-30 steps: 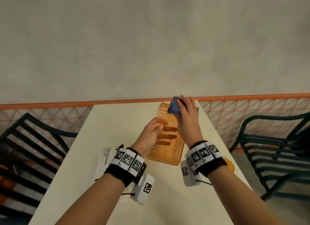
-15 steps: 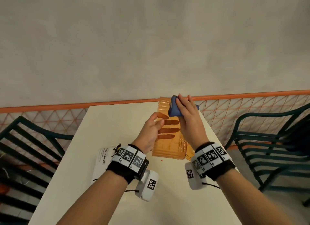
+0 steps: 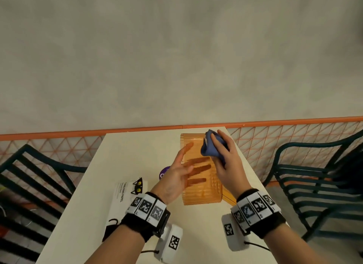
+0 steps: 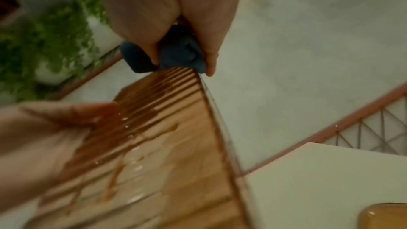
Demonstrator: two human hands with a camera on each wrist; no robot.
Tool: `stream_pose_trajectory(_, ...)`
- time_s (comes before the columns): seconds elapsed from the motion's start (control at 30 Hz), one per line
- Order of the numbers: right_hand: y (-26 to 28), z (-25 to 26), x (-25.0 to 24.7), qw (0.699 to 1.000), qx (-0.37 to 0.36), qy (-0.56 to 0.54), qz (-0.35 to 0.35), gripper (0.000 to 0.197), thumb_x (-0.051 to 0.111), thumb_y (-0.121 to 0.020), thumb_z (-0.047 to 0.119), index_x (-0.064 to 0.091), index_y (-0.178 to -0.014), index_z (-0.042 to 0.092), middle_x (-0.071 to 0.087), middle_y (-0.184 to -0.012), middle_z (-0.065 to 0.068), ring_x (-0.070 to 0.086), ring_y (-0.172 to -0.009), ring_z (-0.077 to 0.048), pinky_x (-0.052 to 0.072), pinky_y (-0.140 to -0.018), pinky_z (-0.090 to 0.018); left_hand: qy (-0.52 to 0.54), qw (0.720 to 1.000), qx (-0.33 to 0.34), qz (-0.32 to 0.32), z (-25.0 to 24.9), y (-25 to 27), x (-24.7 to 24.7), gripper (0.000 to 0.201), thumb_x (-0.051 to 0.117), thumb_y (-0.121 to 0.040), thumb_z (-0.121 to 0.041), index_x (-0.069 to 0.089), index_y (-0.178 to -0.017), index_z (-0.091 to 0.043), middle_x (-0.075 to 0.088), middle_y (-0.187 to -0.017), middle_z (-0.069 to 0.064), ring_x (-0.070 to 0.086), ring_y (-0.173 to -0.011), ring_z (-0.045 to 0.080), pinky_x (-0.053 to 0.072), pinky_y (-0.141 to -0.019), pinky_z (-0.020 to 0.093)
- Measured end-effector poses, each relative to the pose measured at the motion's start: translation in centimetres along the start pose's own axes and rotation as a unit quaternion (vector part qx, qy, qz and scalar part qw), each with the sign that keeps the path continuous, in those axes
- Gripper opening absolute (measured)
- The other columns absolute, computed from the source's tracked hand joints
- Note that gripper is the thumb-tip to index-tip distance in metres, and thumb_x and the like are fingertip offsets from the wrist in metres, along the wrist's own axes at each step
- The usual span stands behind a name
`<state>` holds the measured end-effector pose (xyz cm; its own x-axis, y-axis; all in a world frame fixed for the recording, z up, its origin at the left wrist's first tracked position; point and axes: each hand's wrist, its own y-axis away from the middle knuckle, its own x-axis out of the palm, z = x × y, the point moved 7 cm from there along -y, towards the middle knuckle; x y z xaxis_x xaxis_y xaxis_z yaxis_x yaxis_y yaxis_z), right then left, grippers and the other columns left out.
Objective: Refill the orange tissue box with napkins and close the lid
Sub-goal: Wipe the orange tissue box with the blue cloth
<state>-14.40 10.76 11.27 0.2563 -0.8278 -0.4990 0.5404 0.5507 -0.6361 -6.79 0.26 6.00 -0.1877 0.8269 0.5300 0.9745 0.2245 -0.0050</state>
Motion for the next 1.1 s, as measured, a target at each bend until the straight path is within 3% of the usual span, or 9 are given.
stream_pose_trajectory(0.13,2.5,-0.8,2.3,0.998,-0.023,0.017,0.050,0.049,0.046,-0.089,0.029,0.042,-0.138,0.020,0.032,-0.148,-0.011,0.026,-0.140,-0.017,0.024,-0.115,-0.021,0.063,0.997,0.000,-0.047,-0.2,-0.1,-0.3,0.046,0.030,-0.077,0.020,0.055,-0.099,-0.013,0.063,-0.112,0.013,0.064,-0.094,0.028,0.055,-0.074,0.040)
stream_pose_trajectory(0.2,3.8,-0.8,3.6,0.995,-0.049,0.053,0.069,0.049,0.045,-0.091,0.028,0.041,-0.139,0.019,0.028,-0.150,-0.007,0.023,-0.142,-0.024,0.027,-0.116,-0.034,0.069,0.995,0.008,-0.076,-0.6,0.1,-0.6,0.035,0.029,-0.090,0.003,0.061,-0.093,-0.012,0.070,-0.100,0.010,0.066,-0.088,0.026,0.056,-0.073,0.036)
stream_pose_trajectory(0.27,4.8,0.3,4.6,0.986,-0.105,0.080,0.101,0.048,0.050,-0.091,0.020,0.040,-0.139,0.019,0.029,-0.151,-0.004,0.017,-0.145,-0.019,0.024,-0.118,-0.031,0.077,0.991,-0.007,-0.108,-1.1,0.1,-1.4,0.045,0.029,-0.099,-0.025,0.070,-0.088,-0.012,0.074,-0.086,0.009,0.072,-0.076,0.021,0.055,-0.070,0.032)
stream_pose_trajectory(0.33,5.4,1.3,5.4,0.972,-0.148,0.108,0.149,0.048,0.048,-0.091,0.018,0.042,-0.138,0.022,0.033,-0.150,-0.004,0.016,-0.144,-0.021,0.023,-0.115,-0.034,0.053,0.987,-0.035,-0.151,-1.2,-0.1,-2.9,0.056,0.028,-0.099,-0.045,0.068,-0.105,-0.007,0.073,-0.094,0.011,0.071,-0.083,0.021,0.052,-0.076,0.035)
stream_pose_trajectory(0.43,3.9,2.2,5.0,0.979,-0.127,0.076,0.143,0.049,0.057,-0.088,0.009,0.047,-0.136,0.018,0.038,-0.148,-0.007,0.018,-0.143,-0.021,0.023,-0.113,-0.039,-0.002,0.982,-0.028,-0.187,-1.8,0.0,-4.2,0.046,0.032,-0.099,-0.041,0.061,-0.116,-0.009,0.069,-0.105,0.010,0.066,-0.092,0.021,0.051,-0.076,0.033)
stream_pose_trajectory(0.57,-1.7,3.1,4.1,0.989,-0.064,0.067,0.111,0.047,0.059,-0.084,-0.004,0.054,-0.130,0.008,0.047,-0.141,-0.010,0.027,-0.141,-0.025,0.023,-0.116,-0.036,-0.053,0.989,0.006,-0.140,-2.6,0.2,-2.9,0.033,0.035,-0.100,-0.033,0.064,-0.107,-0.017,0.073,-0.089,0.004,0.070,-0.080,0.016,0.054,-0.073,0.030)
stream_pose_trajectory(0.7,-5.9,1.6,4.1,0.982,0.030,0.082,0.167,0.046,0.054,-0.090,0.001,0.049,-0.135,0.010,0.045,-0.144,-0.005,0.032,-0.140,-0.023,0.024,-0.117,-0.031,-0.132,0.977,0.013,-0.168,-2.0,0.6,-2.5,0.031,0.035,-0.100,-0.033,0.059,-0.116,-0.022,0.069,-0.097,0.010,0.064,-0.103,0.032,0.050,-0.092,0.043)
stream_pose_trajectory(0.9,2.7,4.6,4.6,0.977,-0.101,0.079,0.169,0.052,0.060,-0.085,-0.004,0.051,-0.133,0.010,0.047,-0.142,-0.006,0.034,-0.134,-0.012,0.012,-0.109,-0.003,-0.128,0.974,0.046,-0.184,-2.0,1.4,-3.5,0.032,0.036,-0.101,-0.021,0.057,-0.121,-0.009,0.063,-0.113,0.012,0.063,-0.093,0.016,0.054,-0.071,0.021)
stream_pose_trajectory(1.1,-3.3,0.7,2.7,0.988,0.040,0.017,0.150,0.048,0.056,-0.088,-0.001,0.051,-0.134,0.011,0.050,-0.140,-0.004,0.044,-0.131,-0.018,0.028,-0.104,-0.011,-0.057,0.995,0.008,-0.082,-0.5,1.6,-1.2,0.034,0.037,-0.098,-0.005,0.050,-0.126,-0.020,0.067,-0.109,0.004,0.066,-0.096,0.021,0.052,-0.088,0.038)
